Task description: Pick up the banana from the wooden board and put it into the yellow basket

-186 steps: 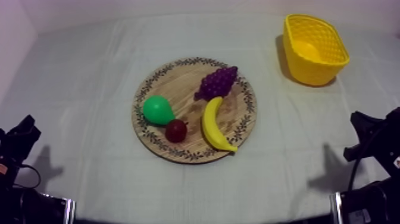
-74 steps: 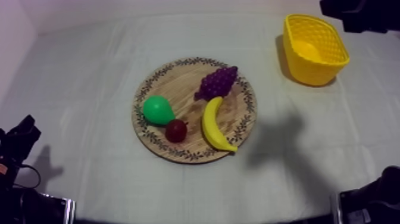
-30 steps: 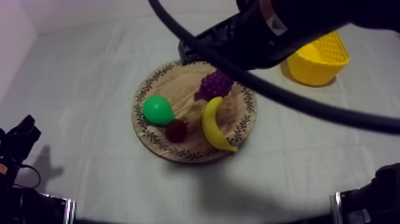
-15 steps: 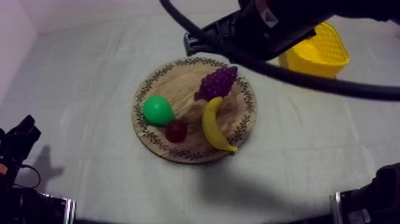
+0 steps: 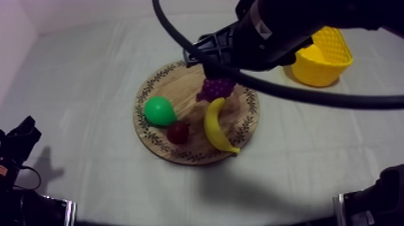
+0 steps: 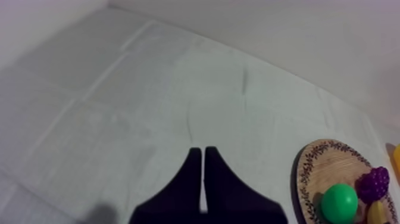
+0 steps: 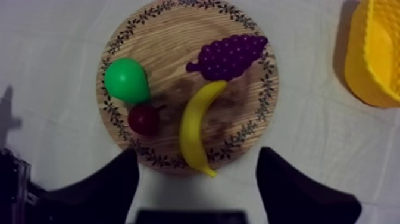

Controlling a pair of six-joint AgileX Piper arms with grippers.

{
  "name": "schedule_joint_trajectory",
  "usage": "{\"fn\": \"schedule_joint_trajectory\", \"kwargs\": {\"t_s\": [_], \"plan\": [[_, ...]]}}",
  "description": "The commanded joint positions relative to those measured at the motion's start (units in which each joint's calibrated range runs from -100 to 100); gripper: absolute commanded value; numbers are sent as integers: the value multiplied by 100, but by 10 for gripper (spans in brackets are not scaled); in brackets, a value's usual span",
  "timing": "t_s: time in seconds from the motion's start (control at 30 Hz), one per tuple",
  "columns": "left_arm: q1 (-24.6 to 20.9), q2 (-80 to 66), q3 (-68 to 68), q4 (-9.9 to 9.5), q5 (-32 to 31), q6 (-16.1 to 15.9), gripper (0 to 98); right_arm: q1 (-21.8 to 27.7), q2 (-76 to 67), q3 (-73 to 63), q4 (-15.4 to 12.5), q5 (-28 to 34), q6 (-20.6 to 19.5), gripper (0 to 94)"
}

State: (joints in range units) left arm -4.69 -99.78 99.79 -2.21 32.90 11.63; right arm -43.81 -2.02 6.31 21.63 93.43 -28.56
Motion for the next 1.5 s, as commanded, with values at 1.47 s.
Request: {"fn": "schedule_joint_trajectory", "kwargs": {"t_s": [1.47], "plan": [[2,-5,-1,3,0,-1,1,550,3024,150,-802,-1570,189,652]]}}
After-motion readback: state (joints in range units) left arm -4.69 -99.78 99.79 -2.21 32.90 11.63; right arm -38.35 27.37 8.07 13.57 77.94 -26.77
